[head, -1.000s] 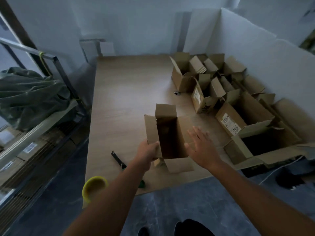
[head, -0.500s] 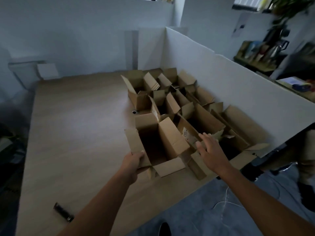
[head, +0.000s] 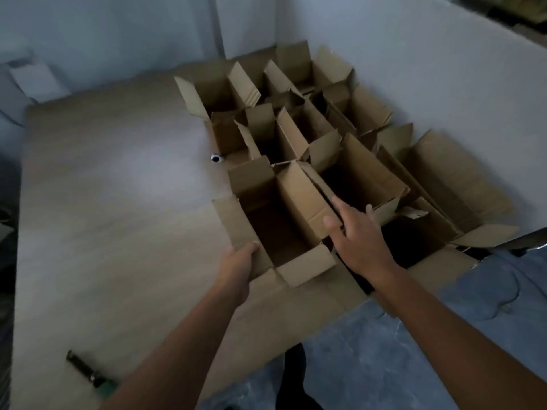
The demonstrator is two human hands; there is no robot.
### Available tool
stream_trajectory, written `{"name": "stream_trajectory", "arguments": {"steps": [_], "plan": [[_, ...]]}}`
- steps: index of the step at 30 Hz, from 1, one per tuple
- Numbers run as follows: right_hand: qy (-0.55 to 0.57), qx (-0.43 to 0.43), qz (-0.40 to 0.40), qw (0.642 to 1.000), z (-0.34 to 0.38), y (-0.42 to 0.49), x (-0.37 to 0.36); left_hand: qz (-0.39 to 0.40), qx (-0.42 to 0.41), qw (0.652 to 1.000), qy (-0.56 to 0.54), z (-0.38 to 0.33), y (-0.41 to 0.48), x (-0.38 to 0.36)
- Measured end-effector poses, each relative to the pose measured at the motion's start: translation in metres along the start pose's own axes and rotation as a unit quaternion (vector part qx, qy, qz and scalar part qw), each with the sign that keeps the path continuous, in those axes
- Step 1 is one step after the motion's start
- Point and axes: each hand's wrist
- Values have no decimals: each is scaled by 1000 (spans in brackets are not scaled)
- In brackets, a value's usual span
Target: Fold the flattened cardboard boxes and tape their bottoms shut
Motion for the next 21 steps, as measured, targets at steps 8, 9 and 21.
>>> {"name": "stream_trajectory", "arguments": {"steps": [8,9,21], "plan": [[-70,28,-13,997,-2,-2,-8,9,-76,993,95,-6,-11,-13],[-74,22,-8,997,0,-7,-7,7,-100,988,119,-7,-14,-8],[-138,-16,40,990,91,-110,-24,186,-391,645,630,-7,-29,49]]}}
Point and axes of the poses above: each hand's wrist, its own y-axis towards the middle knuckle, its own x-axis out of the back of the hand, z = x × y, and after that the axes turned 13 degrees about -y, right-handed
